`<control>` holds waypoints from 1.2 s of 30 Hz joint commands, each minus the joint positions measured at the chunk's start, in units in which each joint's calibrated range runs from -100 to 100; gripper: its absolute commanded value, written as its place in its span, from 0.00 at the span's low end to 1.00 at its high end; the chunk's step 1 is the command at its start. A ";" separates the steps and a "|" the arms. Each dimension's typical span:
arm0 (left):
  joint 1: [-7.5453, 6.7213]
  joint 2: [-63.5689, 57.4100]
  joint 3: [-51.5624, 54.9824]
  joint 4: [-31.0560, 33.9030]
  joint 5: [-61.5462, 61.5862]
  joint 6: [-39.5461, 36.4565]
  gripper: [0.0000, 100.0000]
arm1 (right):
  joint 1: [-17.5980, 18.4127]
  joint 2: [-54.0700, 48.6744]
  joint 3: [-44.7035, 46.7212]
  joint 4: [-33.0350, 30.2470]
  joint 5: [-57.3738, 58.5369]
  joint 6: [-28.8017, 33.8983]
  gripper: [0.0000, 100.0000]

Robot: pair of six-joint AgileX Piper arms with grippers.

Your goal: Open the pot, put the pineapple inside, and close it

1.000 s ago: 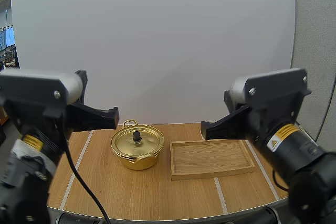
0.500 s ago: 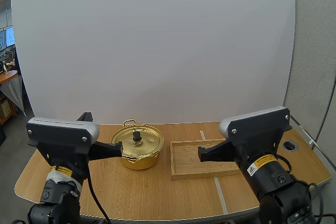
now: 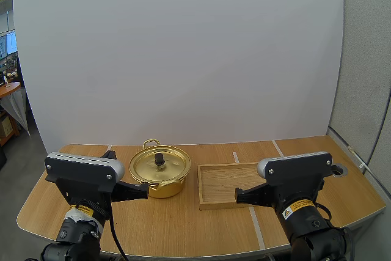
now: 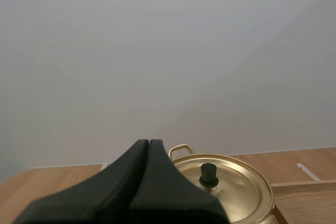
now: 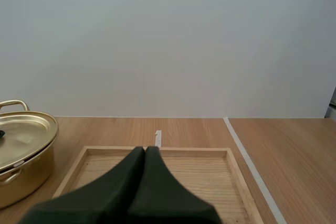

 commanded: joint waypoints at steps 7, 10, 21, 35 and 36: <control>-0.21 -0.18 0.13 -0.16 10.23 -3.89 0.00 | -0.34 -0.39 0.23 1.86 7.39 -0.14 0.00; -0.21 -0.18 0.13 0.08 13.20 -4.23 0.00 | -0.34 -0.39 0.23 1.99 15.68 -0.14 0.00; 0.34 -0.18 0.13 11.02 23.82 -12.47 0.00 | -0.34 -0.39 0.23 2.32 17.56 -0.14 0.00; 0.61 -0.18 0.13 11.82 25.55 -13.35 0.00 | -0.34 -0.39 0.23 2.32 17.56 -0.14 0.00; 0.61 -0.18 0.13 11.82 25.55 -13.35 0.00 | -0.34 -0.39 0.23 2.32 17.73 -0.14 0.00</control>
